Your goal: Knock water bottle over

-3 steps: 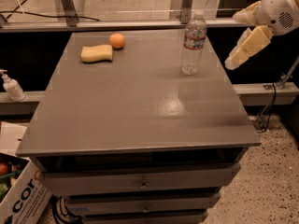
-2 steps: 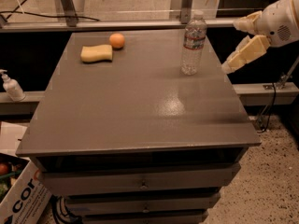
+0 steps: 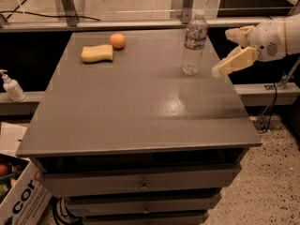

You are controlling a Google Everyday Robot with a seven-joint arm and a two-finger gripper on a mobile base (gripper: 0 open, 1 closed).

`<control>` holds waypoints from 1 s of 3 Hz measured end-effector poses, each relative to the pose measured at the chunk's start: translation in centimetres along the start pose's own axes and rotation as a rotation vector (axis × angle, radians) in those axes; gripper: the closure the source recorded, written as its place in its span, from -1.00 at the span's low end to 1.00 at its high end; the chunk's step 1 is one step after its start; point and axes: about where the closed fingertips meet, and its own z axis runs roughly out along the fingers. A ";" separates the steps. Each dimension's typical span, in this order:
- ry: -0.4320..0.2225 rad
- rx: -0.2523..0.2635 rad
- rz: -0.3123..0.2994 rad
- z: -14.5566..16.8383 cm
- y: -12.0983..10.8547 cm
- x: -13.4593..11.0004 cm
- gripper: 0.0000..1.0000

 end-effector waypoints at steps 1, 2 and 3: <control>-0.110 -0.015 0.016 1.8 -1.6 -1.9 -1.00; -0.185 -0.005 0.027 2.8 -3.5 -3.6 -1.00; -0.227 -0.016 0.029 4.2 -4.3 -4.9 -1.00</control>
Offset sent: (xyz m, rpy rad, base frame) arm 0.0770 0.0245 0.0375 0.2634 -0.0968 -0.0151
